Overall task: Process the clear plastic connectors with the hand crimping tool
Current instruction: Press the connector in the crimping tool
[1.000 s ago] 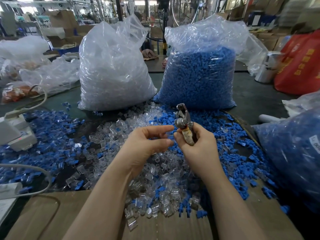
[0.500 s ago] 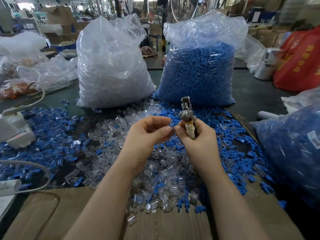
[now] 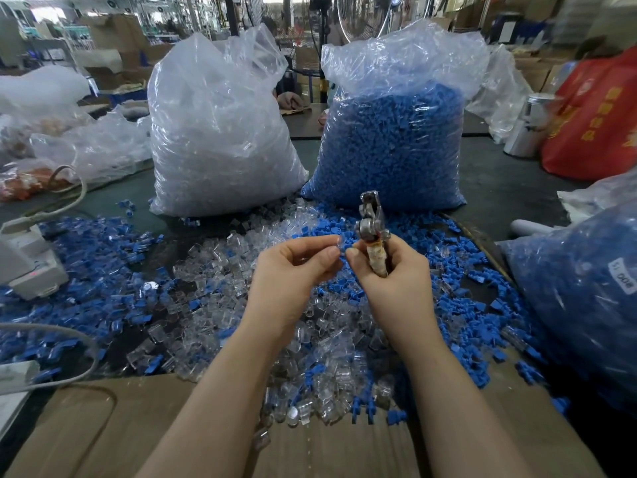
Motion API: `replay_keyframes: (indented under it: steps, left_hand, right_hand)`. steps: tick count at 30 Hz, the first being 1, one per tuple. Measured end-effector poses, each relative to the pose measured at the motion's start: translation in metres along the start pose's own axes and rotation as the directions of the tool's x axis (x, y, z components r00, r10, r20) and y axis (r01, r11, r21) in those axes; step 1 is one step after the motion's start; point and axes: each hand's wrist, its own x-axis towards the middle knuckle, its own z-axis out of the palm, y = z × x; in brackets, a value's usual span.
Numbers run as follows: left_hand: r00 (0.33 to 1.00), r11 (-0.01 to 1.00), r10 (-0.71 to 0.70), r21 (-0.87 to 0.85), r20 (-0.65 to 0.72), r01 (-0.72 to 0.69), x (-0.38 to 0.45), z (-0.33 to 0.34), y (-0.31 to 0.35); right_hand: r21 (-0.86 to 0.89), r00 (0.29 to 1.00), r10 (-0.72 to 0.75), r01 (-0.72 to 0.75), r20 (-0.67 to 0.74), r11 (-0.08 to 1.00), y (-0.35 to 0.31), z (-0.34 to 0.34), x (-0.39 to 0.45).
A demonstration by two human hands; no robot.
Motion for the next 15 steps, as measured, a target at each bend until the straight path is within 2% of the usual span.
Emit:
replay_keyframes:
  steps: [8,15]
  left_hand:
    - [1.000,0.998,0.016,0.058,-0.005,-0.015,-0.0004,-0.0002,0.0007]
    - [0.999,0.999,0.020,0.039,-0.034,-0.019,0.0006,-0.0007,-0.0016]
  right_hand:
    - [-0.040,1.000,-0.008,0.009,0.003,0.999,0.0026,0.0004,0.0004]
    - [-0.075,1.000,-0.018,0.020,0.019,0.997,0.0060,0.0000,0.0016]
